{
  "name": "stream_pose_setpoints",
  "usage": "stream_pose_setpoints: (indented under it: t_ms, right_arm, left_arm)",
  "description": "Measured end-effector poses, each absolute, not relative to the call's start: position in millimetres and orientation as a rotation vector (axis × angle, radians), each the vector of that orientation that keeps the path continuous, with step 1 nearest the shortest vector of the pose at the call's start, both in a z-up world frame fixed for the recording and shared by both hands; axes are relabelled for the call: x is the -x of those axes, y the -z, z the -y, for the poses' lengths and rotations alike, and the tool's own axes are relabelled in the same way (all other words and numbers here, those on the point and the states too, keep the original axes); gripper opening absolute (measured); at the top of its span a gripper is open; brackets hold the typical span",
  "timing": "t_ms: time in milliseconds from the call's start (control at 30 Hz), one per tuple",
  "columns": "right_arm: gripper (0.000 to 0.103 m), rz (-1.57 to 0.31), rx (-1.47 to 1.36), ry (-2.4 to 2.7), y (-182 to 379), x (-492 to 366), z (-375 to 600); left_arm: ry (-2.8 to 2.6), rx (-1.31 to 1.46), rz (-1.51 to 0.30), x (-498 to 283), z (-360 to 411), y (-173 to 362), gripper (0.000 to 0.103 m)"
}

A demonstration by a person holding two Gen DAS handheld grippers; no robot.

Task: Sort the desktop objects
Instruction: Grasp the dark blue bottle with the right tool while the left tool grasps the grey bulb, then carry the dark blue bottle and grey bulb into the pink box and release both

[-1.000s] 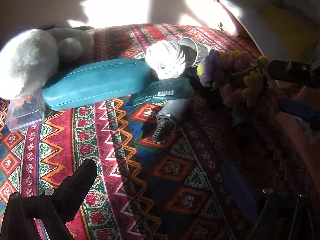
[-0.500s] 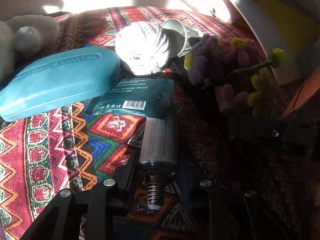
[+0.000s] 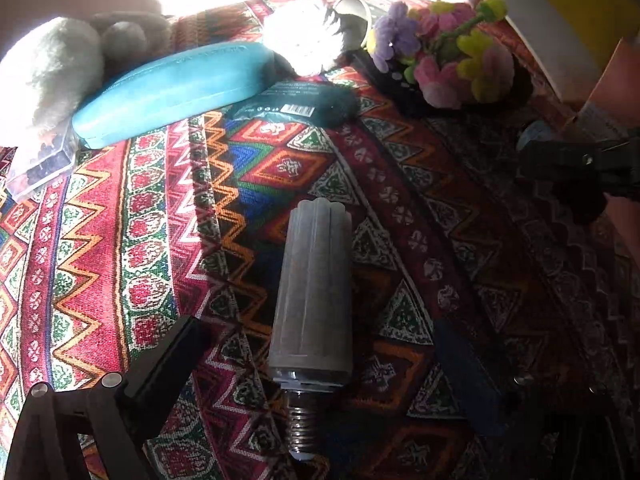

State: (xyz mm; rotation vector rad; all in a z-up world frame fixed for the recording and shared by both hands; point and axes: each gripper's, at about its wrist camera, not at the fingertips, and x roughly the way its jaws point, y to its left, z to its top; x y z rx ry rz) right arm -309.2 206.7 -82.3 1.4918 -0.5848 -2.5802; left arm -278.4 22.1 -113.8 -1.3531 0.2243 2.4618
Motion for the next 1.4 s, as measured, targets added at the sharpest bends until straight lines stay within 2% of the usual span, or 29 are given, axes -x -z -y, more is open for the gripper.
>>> stream_pose_setpoints:
  t_ms: [67, 100, 133, 167, 200, 300, 533, 833, 967, 1033, 1100, 1233, 1367, 1400]
  right_arm:
    - [0.026, 0.570, -1.469, 2.575, 74, 300, -207]
    - [0.026, 0.554, -1.469, 2.575, 72, 296, -208]
    - [0.026, 0.542, -1.468, 2.574, 69, 292, -209]
    - [0.026, 0.539, -1.468, 2.567, 66, 288, -211]
    - [0.026, 0.538, -1.466, 2.560, 62, 285, -213]
    - [0.026, 0.519, -1.398, 2.564, 42, 274, -218]
    - [0.026, 0.464, -1.193, 2.617, -9, 227, -226]
    - [0.026, 0.448, -0.944, 2.760, -64, 155, -247]
    - [0.026, 0.455, -0.834, 2.846, -85, 123, -260]
    - [0.026, 0.458, -0.777, 2.887, -96, 107, -267]
    - [0.026, 0.463, -0.727, 2.922, -105, 92, -274]
    - [0.026, 0.517, -0.741, 2.924, -100, 94, -291]
    - [0.026, 0.572, -0.756, 2.926, -96, 96, -308]
    - [0.026, 0.585, -0.759, 2.926, -94, 96, -313]
  left_arm:
    - [-2.490, 1.324, -0.235, 281, -23, 119, 0.093]
    - [-2.502, 1.323, -0.199, 283, -20, 117, 0.082]
    - [-2.513, 1.324, -0.159, 283, -17, 114, 0.069]
    - [-2.522, 1.327, -0.115, 282, -12, 109, 0.035]
    - [-2.530, 1.337, -0.059, 281, -5, 105, 0.027]
    - [-2.554, 1.361, 0.057, 266, 11, 94, 0.028]
    - [-2.610, 1.199, 0.164, 195, 10, 50, 0.027]
    - [-2.611, 0.852, 0.121, 138, -36, -64, 0.027]
    - [-2.599, 0.795, 0.067, 131, -57, -88, 0.027]
    - [-2.583, 0.849, 0.015, 133, -64, -79, 0.033]
    - [-2.599, 0.933, -0.042, 136, -65, -50, 0.047]
    - [-2.601, 1.214, -0.059, 154, -49, 43, 0.047]
    - [-2.689, 1.289, -0.249, 172, -43, 99, 0.047]
    - [-2.669, 1.321, -0.218, 176, -40, 104, 0.032]
